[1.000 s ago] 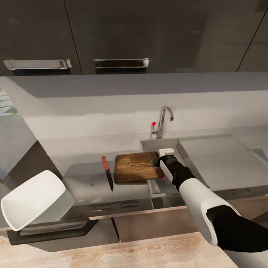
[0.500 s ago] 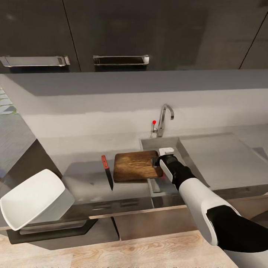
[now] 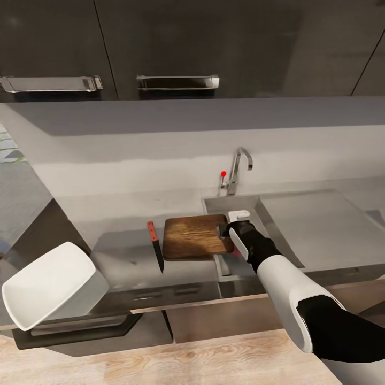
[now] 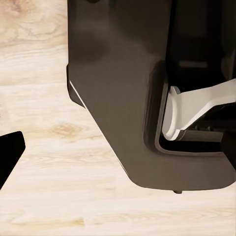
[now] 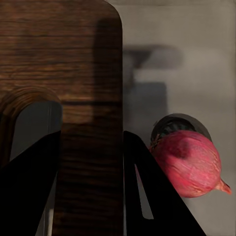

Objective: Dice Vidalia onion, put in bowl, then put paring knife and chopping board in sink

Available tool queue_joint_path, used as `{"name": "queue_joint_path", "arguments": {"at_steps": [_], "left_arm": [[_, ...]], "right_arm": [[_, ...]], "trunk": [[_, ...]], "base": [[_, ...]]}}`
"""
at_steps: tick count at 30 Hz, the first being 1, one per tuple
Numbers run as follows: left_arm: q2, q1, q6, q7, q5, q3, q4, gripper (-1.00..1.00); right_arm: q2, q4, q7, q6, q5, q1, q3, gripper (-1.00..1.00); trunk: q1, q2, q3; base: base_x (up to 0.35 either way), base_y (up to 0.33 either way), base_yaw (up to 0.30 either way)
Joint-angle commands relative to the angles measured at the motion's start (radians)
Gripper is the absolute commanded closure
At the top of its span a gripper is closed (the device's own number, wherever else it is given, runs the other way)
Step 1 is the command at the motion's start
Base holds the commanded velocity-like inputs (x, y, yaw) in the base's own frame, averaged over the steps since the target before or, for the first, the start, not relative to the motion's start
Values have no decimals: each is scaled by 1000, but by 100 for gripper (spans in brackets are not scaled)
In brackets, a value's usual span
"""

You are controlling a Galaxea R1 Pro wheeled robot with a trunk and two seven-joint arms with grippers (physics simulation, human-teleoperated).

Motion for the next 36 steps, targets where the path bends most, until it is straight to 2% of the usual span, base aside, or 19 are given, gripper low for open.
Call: {"name": "queue_joint_path", "arguments": {"at_steps": [1, 18, 36], "left_arm": [[0, 0, -2, 0, 2, 0, -1, -100], [0, 0, -1, 0, 2, 0, -4, -100], [0, 0, -1, 0, 2, 0, -4, -100]], "right_arm": [[0, 37, -10, 7, 8, 0, 13, 100], [0, 37, -10, 7, 8, 0, 13, 100], [0, 37, -10, 7, 8, 0, 14, 100]], "trunk": [[1, -1, -2], [1, -1, 10], [1, -1, 10]], "base": [[0, 31, 0], [0, 17, 0], [0, 280, 0]]}}
